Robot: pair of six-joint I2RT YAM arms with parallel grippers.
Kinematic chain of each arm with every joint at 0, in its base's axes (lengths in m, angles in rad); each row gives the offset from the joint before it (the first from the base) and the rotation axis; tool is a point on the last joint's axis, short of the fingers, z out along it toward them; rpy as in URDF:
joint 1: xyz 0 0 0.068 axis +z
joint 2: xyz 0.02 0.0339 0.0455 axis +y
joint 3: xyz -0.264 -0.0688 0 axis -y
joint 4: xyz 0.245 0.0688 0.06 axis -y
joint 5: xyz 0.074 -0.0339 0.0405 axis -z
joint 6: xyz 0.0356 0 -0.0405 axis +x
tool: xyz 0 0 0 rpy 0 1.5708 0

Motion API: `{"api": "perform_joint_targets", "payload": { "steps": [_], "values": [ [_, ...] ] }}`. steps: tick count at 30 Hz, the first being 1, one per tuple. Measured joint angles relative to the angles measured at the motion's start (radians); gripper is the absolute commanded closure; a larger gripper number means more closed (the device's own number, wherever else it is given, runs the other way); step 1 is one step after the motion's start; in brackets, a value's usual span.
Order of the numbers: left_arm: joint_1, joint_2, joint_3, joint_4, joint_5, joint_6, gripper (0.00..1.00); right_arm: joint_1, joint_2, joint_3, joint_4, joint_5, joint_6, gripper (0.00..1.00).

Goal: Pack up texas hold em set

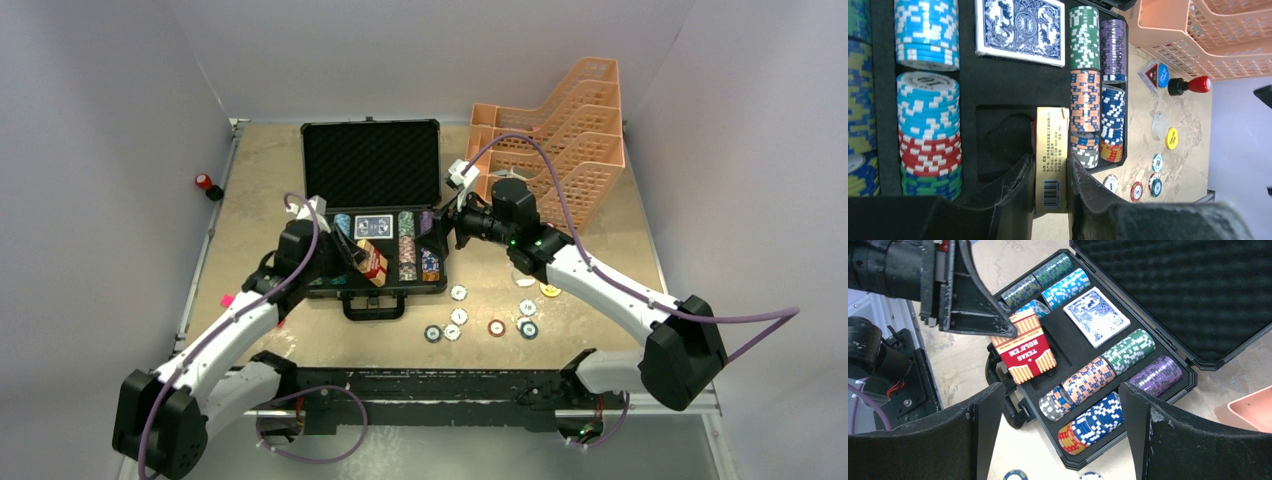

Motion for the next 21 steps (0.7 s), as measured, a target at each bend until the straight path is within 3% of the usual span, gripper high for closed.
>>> {"api": "perform_joint_targets", "payload": {
  "steps": [6, 21],
  "values": [
    [-0.001, -0.085, -0.090, 0.079, -0.029, -0.063, 1.00, 0.000, 0.000, -0.002, 0.003, 0.000, 0.005, 0.14],
    [-0.001, 0.005, -0.147, 0.301, -0.037, -0.129, 1.00, 0.000, 0.000, -0.008, 0.007, 0.001, 0.008, 0.14]
  ]
}}
